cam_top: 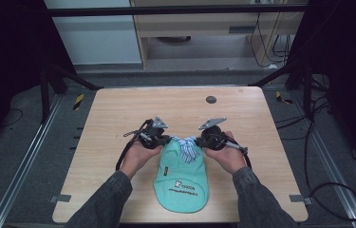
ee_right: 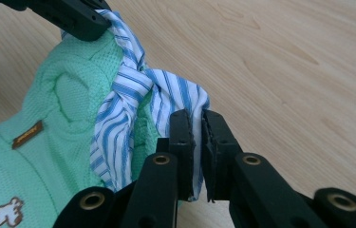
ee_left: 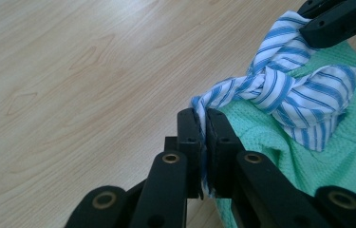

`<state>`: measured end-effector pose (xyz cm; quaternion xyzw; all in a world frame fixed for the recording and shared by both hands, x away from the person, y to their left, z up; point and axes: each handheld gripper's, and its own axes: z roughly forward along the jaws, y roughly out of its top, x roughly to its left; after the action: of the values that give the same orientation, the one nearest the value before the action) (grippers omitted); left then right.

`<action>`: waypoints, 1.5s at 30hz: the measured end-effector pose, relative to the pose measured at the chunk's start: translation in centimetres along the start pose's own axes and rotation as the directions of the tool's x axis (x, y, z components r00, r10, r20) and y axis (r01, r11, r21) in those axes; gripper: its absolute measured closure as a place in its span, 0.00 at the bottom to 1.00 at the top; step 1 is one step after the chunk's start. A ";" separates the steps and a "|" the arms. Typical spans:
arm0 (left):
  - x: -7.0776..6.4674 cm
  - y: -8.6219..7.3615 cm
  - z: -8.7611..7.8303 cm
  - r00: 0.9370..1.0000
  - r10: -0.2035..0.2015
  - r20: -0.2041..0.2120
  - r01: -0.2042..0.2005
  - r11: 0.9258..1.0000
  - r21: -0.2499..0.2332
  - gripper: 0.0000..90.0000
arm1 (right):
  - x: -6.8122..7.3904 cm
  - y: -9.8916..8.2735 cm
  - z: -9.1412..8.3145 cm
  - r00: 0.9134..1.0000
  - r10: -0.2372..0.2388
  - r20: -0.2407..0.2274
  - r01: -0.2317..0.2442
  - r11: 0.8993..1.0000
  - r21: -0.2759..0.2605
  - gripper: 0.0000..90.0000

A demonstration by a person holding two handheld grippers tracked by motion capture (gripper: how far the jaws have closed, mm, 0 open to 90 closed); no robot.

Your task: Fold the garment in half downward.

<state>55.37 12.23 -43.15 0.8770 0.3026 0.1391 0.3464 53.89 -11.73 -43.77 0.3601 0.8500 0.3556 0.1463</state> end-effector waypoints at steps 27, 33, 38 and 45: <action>1.8 1.8 -2.6 0.999 0.049 0.002 -0.049 0.998 -0.030 0.95 | -0.3 3.9 -1.7 0.995 -0.099 -0.008 0.099 0.995 -0.026 0.93; 2.1 2.1 -3.0 0.999 0.047 0.004 -0.047 0.998 -0.043 0.95 | -0.6 4.4 -2.1 0.994 -0.112 -0.015 0.111 0.993 -0.033 0.93; 1.9 2.2 -2.9 0.999 0.052 0.001 -0.052 0.998 -0.045 0.95 | -0.6 4.4 -2.4 0.992 -0.127 -0.010 0.127 0.991 -0.035 0.93; 1.7 2.4 -2.9 0.998 0.064 0.003 -0.063 0.997 -0.047 0.95 | -0.7 4.1 -2.6 0.990 -0.140 -0.006 0.140 0.989 -0.037 0.93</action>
<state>56.44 13.38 -39.33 0.8782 0.2704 0.1551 0.3628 55.17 -11.48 -39.05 0.2951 0.8673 0.3613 0.1736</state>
